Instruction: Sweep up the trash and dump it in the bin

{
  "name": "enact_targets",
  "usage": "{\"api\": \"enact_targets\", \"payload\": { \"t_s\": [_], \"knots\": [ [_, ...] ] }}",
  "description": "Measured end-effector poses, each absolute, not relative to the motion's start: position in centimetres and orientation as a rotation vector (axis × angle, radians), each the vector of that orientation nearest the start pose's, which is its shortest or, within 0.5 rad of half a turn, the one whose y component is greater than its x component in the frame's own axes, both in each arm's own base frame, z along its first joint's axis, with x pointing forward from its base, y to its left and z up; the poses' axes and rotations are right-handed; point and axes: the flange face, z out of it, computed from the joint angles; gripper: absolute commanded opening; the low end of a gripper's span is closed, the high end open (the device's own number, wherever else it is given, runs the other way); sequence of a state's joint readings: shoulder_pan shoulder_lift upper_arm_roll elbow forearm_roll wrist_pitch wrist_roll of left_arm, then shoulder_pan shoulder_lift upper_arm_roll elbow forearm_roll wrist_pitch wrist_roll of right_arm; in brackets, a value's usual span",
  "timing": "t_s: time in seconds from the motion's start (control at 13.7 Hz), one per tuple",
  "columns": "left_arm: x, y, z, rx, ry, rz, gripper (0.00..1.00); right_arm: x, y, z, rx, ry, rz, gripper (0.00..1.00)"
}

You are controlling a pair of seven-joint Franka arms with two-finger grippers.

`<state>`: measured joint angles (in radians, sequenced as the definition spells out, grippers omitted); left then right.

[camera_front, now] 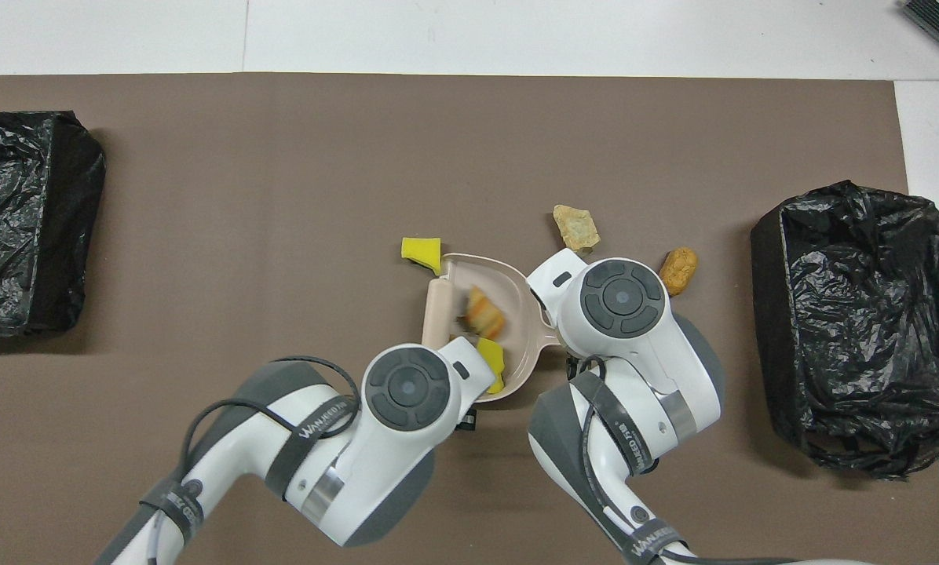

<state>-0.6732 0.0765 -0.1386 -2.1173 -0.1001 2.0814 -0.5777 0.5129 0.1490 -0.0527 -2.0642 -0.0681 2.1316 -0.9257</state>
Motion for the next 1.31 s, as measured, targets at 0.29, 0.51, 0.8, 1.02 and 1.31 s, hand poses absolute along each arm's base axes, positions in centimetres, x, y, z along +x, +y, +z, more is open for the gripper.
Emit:
{"api": "enact_targets", "payload": {
  "t_s": [0.29,0.51,0.8,1.02,1.31],
  "knots": [
    [37.4,-42.2,41.6,-3.186,0.179,0.139,0.00,50.7,24.8,35.6,-2.409,-2.079,0.150,0.00],
    [42.5,-37.8,44.1,-3.209,0.139,0.103,0.00,50.7,24.8,35.6,-2.409,-2.078,0.150,0.00],
    [49.5,-30.1,42.1,-3.143,0.487,0.058,0.00,50.7,24.8,35.6,-2.409,-2.078,0.150,0.00],
    [54.9,-28.2,39.4,-3.071,0.572,0.035,0.00,50.7,24.9,35.6,-2.417,-2.070,0.149,0.00],
    [58.8,-26.4,36.8,-2.961,0.852,0.034,0.00,50.6,24.8,35.5,-2.433,-2.048,0.157,0.00]
  ]
}}
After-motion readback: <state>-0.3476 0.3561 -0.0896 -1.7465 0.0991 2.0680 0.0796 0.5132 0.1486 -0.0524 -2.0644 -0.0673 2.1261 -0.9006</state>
